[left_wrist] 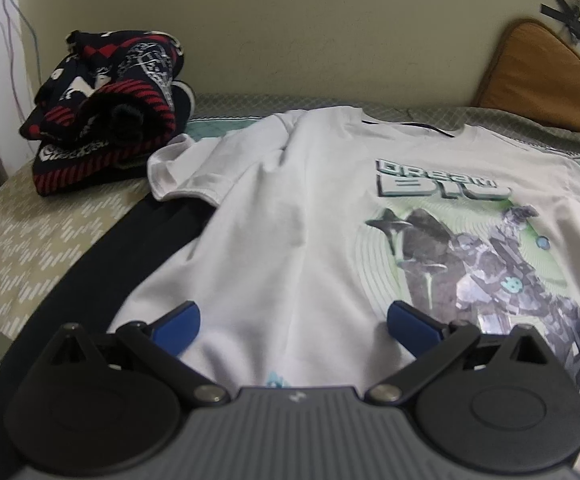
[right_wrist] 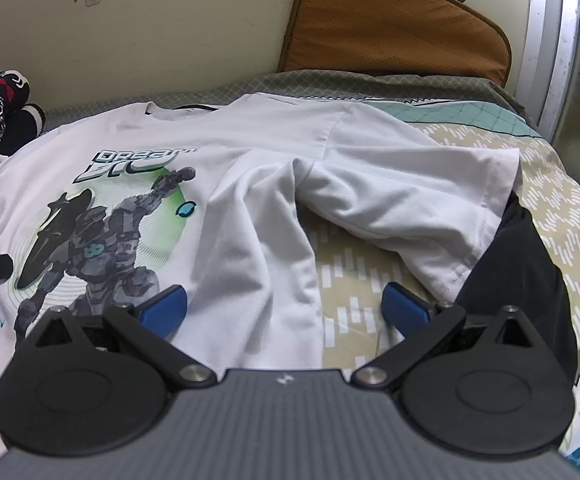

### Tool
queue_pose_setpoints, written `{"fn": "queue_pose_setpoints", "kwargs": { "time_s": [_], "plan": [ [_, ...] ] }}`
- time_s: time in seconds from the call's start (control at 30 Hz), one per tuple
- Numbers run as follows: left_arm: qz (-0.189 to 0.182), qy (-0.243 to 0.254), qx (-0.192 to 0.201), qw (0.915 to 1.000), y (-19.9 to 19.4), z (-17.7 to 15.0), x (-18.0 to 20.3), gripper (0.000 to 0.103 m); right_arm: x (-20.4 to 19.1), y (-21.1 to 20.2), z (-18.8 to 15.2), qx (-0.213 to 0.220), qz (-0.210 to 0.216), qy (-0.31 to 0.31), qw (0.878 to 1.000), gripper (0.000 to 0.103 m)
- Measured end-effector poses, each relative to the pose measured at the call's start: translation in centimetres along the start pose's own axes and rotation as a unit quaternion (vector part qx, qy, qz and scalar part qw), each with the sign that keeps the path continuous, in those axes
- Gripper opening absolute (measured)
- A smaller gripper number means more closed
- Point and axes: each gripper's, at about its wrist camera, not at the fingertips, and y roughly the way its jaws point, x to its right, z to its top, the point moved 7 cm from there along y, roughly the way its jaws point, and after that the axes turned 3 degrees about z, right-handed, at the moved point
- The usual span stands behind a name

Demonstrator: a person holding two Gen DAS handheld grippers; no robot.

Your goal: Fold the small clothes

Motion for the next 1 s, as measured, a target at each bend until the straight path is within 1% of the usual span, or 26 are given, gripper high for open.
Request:
{"fn": "queue_pose_setpoints", "kwargs": {
  "time_s": [0.2, 0.47, 1.0],
  "plan": [
    [0.019, -0.012, 0.011, 0.9997, -0.1, 1.0, -1.3, 0.103, 0.0, -0.1, 0.1, 0.007, -0.001, -0.006, 1.000, 0.103],
    [0.047, -0.005, 0.026, 0.9985, 0.0, 1.5, -2.2, 0.103, -0.1, -0.2, 0.1, 0.011, -0.004, -0.006, 1.000, 0.103],
    [0.066, 0.001, 0.032, 0.9973, 0.4, 1.3, -3.0, 0.103, -0.1, -0.3, 0.2, 0.012, 0.003, -0.008, 1.000, 0.103]
  ]
}}
